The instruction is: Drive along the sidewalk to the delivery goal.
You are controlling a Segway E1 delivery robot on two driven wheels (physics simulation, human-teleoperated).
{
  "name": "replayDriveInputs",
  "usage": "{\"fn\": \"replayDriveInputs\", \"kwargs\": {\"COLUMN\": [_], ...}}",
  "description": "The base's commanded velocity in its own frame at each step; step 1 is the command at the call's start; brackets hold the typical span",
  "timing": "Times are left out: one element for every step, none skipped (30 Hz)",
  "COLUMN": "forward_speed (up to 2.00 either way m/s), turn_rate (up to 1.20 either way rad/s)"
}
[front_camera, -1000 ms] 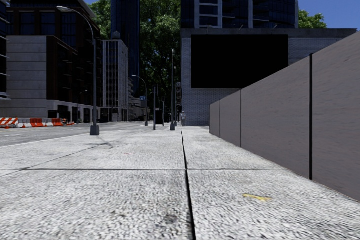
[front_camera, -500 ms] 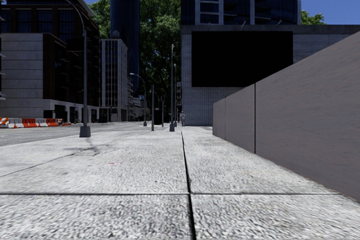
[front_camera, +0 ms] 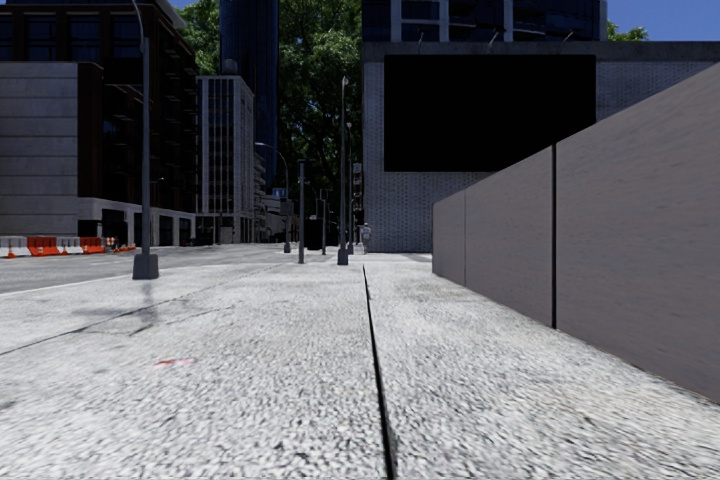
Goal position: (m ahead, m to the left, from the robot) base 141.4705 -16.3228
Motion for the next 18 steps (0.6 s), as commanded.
{"fn": "replayDriveInputs", "kwargs": {"forward_speed": [2.0, 2.0, 2.0, 2.0, 2.0, 2.0, 2.0, 2.0, 2.0, 2.0, 2.0, 2.0, 2.0, 2.0, 2.0, 2.0, 2.0, 2.0], "turn_rate": [0.0, 0.0, 0.0, 0.0, 0.0, 0.0, 0.0, 0.0, 0.0, 0.0, 0.0, 0.0, 0.0, 0.0, 0.0, 0.0, 0.0, 0.0]}}
